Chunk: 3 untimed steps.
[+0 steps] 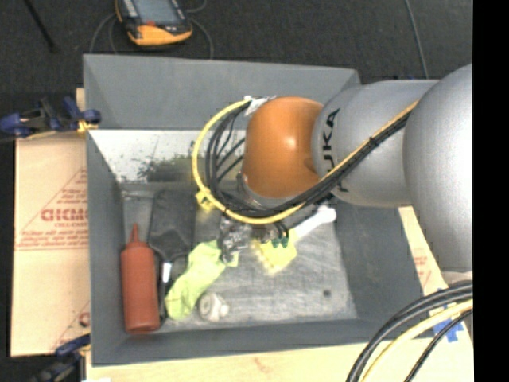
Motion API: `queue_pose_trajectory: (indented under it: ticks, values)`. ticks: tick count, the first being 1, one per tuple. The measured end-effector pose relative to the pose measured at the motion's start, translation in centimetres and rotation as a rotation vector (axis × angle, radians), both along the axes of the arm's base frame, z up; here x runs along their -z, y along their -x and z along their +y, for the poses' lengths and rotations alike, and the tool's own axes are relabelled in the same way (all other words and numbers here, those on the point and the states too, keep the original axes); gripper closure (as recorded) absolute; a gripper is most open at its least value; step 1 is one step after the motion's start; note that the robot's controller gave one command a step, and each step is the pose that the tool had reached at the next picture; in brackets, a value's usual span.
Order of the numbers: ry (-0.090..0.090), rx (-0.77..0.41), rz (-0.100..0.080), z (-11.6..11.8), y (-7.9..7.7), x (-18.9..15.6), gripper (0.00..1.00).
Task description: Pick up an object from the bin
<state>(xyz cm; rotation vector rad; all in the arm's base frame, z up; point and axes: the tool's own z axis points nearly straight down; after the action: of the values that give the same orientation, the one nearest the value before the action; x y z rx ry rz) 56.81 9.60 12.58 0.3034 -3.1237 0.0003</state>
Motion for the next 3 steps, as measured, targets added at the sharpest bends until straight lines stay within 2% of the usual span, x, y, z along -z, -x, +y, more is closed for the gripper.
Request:
queue_pose_trajectory:
  ticks: [1,2,3]
  values:
    - [-0.001,0.022,-0.005,-0.6,-0.2,-5.3,1.00]
    - [-0.002,0.030,-0.010,-0.8,-0.1,-6.8,1.00]
    - [-0.001,-0.143,-0.012,-1.3,-0.7,-4.9,1.00]
